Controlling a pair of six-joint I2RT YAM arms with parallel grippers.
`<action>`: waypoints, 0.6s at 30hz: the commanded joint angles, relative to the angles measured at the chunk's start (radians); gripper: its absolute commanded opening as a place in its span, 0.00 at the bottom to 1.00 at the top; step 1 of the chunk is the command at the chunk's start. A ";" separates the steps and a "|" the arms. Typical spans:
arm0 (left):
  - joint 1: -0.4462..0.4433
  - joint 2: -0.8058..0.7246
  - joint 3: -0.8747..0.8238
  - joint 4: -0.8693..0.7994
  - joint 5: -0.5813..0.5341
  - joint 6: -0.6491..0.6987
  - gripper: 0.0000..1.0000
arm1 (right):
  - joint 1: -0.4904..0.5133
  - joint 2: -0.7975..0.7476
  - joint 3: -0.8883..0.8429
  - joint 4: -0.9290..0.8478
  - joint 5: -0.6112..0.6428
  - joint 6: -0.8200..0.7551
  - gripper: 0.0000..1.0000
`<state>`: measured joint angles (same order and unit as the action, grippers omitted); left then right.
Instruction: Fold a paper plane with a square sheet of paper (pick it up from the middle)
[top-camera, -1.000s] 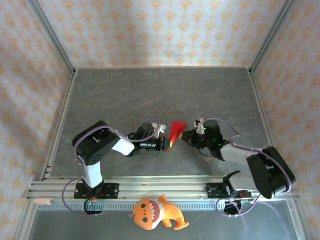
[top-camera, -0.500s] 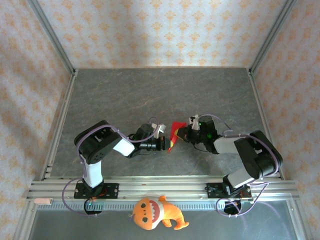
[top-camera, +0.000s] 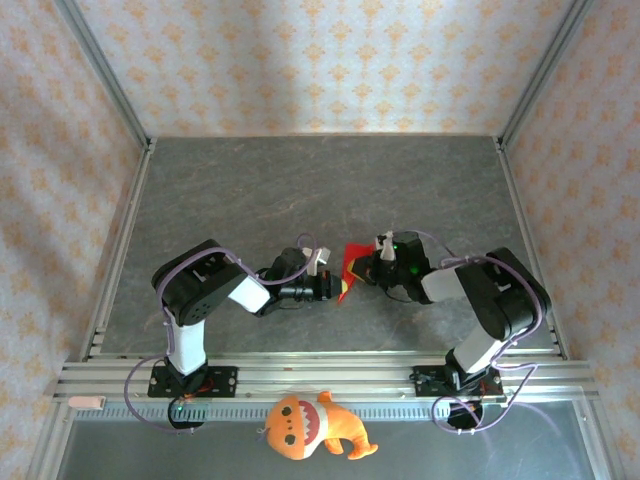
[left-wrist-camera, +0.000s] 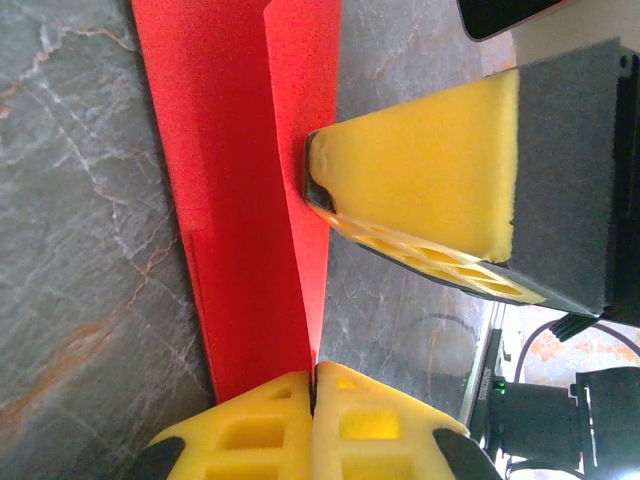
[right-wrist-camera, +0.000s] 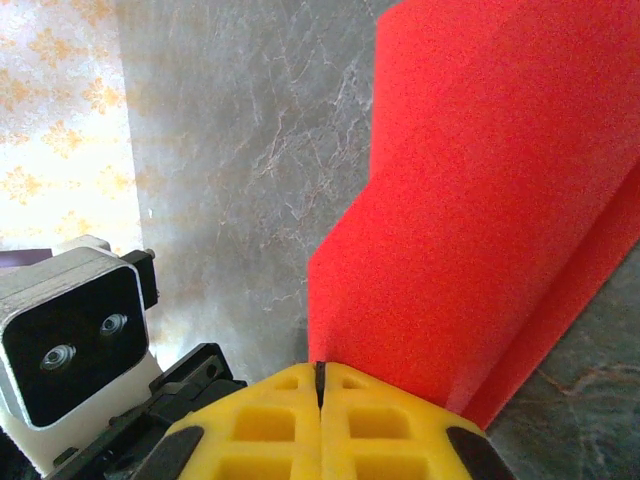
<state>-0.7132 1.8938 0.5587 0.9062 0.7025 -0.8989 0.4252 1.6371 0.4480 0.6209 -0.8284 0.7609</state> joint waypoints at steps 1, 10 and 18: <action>-0.002 0.053 -0.040 -0.070 -0.021 -0.015 0.00 | -0.015 0.017 0.028 0.030 -0.015 -0.024 0.06; -0.002 0.071 -0.029 -0.127 -0.046 -0.016 0.00 | -0.032 0.044 0.045 0.015 -0.026 -0.037 0.08; 0.000 0.086 -0.026 -0.136 -0.054 -0.029 0.00 | -0.034 0.064 0.064 -0.010 -0.015 -0.040 0.08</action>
<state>-0.7105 1.9007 0.5583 0.9134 0.6914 -0.9360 0.3973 1.6840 0.4873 0.6201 -0.8425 0.7410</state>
